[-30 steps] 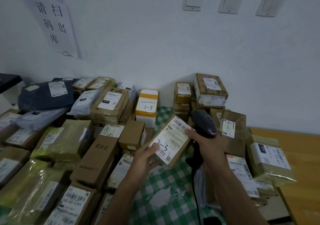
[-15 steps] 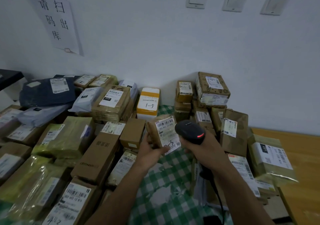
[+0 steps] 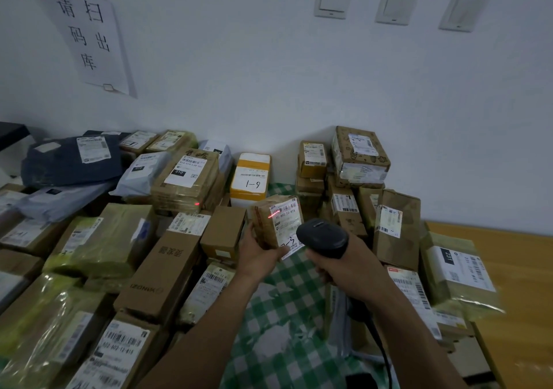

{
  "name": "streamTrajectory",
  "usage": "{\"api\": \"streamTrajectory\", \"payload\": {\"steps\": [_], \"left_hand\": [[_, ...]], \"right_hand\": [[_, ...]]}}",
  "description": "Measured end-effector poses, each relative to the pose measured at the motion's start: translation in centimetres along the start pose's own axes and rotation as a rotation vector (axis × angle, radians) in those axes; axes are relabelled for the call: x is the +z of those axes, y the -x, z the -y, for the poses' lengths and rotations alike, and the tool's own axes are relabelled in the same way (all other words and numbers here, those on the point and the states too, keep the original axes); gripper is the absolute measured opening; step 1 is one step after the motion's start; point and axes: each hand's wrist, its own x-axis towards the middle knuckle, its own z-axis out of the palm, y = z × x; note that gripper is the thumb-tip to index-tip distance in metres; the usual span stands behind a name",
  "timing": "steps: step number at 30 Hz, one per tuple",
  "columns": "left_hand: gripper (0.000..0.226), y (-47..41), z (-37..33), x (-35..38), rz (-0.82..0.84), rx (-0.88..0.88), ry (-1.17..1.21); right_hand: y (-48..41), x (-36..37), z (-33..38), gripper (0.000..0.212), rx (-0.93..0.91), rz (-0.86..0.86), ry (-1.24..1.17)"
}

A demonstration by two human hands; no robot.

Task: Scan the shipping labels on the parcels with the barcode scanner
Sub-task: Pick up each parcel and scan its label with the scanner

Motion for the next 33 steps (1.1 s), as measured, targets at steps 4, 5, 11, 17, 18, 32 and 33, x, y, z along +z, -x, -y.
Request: {"api": "streamTrajectory", "payload": {"steps": [4, 5, 11, 17, 18, 32, 33], "left_hand": [[0.104, -0.3, 0.2, -0.1, 0.006, 0.003, -0.025], [0.104, -0.4, 0.1, -0.1, 0.007, 0.004, -0.028], [0.077, -1.4, -2.3, -0.7, 0.042, 0.042, -0.064], [0.073, -7.6, -9.3, -5.7, -0.049, 0.260, -0.348], [0.076, -9.1, -9.9, -6.5, -0.041, 0.249, -0.398], [0.090, -21.3, -8.3, -6.6, 0.274, 0.069, -1.020], [0.087, -21.7, -8.0, -6.4, 0.289, 0.066, -1.059]], "right_hand": [[-0.3, 0.0, 0.2, 0.017, 0.007, 0.011, -0.003], [-0.4, 0.0, 0.2, 0.019, 0.015, 0.017, -0.008], [-2.0, -0.3, 1.0, 0.021, -0.007, -0.006, -0.076], [-6.9, -1.0, 1.9, 0.036, -0.003, -0.043, -0.169], [-7.6, -0.9, 1.9, 0.036, 0.010, -0.038, -0.167], [-13.9, 1.1, -0.1, 0.031, 0.125, 0.043, -0.130], [-14.1, 1.1, -0.2, 0.029, 0.134, 0.043, -0.133]]}}
